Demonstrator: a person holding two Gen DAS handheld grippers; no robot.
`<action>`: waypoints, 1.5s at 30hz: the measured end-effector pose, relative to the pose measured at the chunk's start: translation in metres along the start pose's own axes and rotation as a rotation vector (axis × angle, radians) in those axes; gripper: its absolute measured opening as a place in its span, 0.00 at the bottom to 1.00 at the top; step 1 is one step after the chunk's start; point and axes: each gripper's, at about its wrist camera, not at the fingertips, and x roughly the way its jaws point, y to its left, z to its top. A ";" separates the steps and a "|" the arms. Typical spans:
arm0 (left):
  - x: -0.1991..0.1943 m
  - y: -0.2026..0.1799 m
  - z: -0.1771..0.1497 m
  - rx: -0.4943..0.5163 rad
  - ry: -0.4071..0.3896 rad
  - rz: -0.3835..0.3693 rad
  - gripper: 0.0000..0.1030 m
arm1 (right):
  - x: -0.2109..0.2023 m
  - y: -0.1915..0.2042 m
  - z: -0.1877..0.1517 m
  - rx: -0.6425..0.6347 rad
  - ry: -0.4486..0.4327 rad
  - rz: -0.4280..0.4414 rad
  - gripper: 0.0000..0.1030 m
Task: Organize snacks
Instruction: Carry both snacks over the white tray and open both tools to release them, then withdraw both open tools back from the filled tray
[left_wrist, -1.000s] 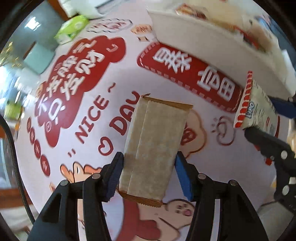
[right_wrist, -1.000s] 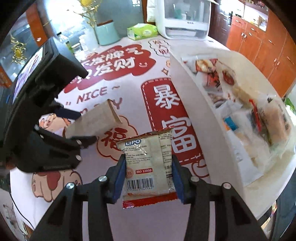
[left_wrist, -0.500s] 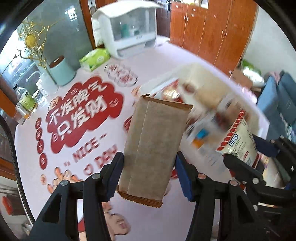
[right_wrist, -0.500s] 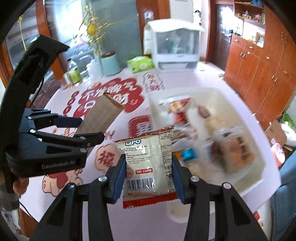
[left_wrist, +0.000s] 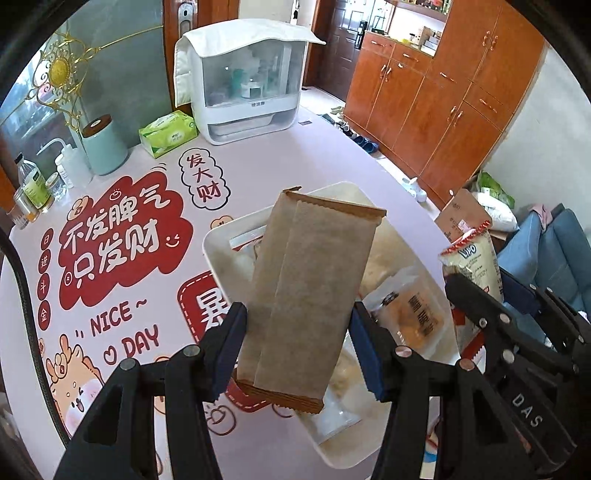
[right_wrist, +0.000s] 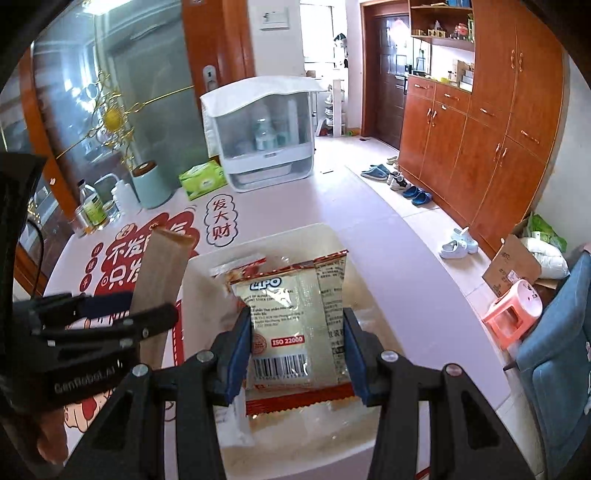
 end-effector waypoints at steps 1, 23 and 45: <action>0.000 -0.001 0.001 -0.003 -0.002 0.000 0.54 | 0.001 -0.003 0.003 0.003 0.001 0.001 0.46; -0.037 0.015 -0.011 -0.118 -0.112 0.202 0.97 | 0.019 -0.009 0.026 0.005 0.042 0.077 0.62; -0.081 0.012 -0.053 -0.190 -0.173 0.279 0.97 | -0.001 0.008 -0.004 -0.045 0.081 0.169 0.64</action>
